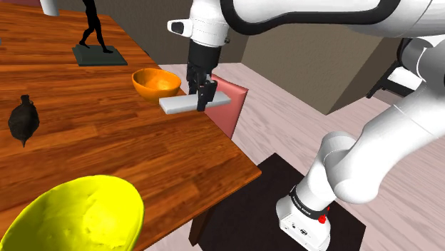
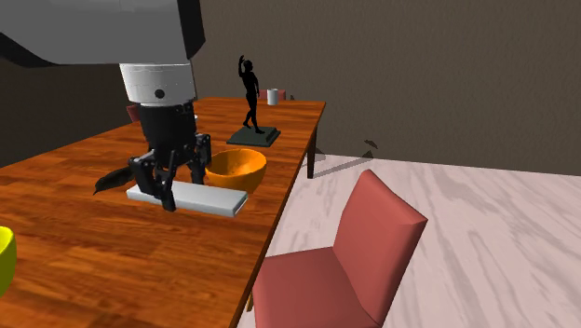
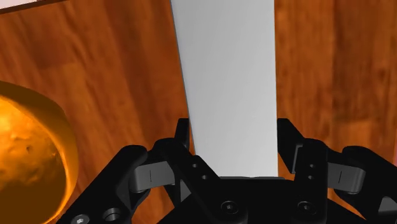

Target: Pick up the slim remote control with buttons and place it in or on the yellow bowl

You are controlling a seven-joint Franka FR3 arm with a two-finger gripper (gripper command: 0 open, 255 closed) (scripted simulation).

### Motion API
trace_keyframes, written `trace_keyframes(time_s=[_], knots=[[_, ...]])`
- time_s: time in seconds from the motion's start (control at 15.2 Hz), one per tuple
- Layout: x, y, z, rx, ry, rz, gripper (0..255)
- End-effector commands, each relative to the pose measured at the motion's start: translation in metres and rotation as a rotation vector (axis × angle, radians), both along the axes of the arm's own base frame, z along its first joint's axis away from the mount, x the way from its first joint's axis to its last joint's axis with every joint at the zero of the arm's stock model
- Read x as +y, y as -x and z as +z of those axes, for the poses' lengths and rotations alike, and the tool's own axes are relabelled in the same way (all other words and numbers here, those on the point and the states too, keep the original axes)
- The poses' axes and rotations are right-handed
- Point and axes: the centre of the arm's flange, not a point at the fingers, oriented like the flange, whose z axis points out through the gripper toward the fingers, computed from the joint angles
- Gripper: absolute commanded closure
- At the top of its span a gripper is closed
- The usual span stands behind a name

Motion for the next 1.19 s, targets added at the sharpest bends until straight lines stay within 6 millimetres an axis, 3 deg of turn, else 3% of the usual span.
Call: trace_keyframes(time_s=[0.0,0.4,1.12], knots=[[0.0,0.0,0.011,0.0,0.0,0.0,255],[0.0,0.0,0.041,0.0,0.0,0.0,255],[0.131,0.063,0.041,0.0,0.0,0.0,255]])
